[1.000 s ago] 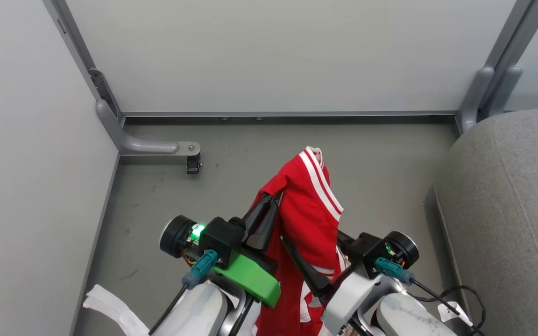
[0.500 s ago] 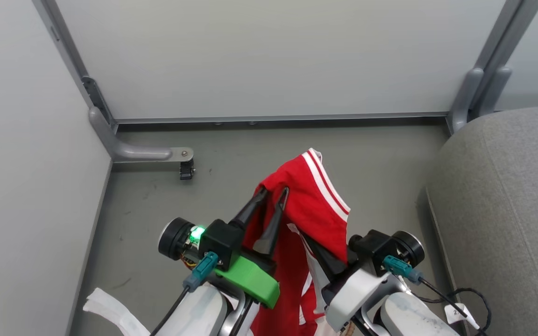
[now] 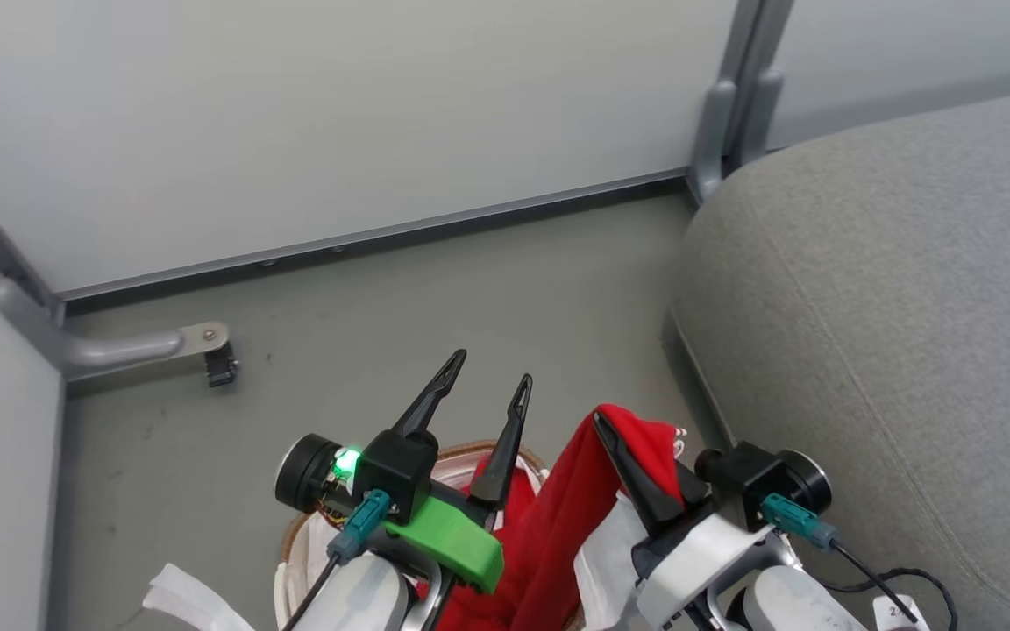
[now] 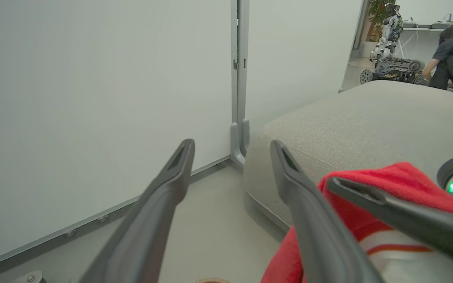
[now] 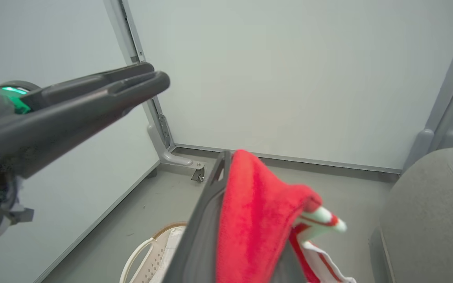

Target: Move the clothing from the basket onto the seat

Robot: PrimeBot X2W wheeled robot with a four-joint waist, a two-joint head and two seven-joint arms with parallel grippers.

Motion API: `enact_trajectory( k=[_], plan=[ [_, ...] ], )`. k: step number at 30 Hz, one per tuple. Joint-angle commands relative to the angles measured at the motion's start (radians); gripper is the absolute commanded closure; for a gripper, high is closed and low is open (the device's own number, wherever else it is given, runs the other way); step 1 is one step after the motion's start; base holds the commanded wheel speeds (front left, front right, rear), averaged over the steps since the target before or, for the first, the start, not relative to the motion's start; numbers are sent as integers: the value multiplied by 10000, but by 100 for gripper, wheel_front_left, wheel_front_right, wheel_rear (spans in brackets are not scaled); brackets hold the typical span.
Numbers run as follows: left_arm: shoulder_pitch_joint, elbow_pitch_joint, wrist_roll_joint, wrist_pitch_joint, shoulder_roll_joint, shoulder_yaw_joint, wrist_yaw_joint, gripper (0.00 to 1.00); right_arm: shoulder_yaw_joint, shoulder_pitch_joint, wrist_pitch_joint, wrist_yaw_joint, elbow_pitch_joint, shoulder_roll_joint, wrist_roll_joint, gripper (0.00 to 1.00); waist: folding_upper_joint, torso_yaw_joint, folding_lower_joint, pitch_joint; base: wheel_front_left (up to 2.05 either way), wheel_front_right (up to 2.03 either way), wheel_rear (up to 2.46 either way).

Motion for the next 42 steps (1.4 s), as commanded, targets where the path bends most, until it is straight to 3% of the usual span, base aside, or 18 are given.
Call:
enact_trajectory(
  k=[1, 10, 20, 31, 42],
  plan=[
    [144, 39, 72, -9, 20, 53, -43, 0, -99, 138, -50, -7, -78, -44, -8, 100, 0, -1141, 0, 175, 0, 0, 0],
    [307, 101, 114, -9, 25, 194, -115, 0, -743, 502, -50, -7, -278, -107, -80, 100, 0, -2283, 0, 281, 0, 0, 0],
    [500, 103, 302, -9, 28, 310, -151, 0, -1340, 520, -50, -7, -429, -184, -169, 100, 0, -2991, 0, 453, 0, 0, 0],
    [254, 361, 714, -9, 29, 317, -349, 0, -1994, -794, -50, -7, -526, -967, -549, 100, 0, -2865, 0, 1268, 0, 0, 0],
    [-355, 501, 1389, -9, 100, 581, -577, 0, -2695, -3323, -50, -7, -417, -2148, -992, 100, 0, -2398, 0, 2788, 0, 0, 0]
  ],
)
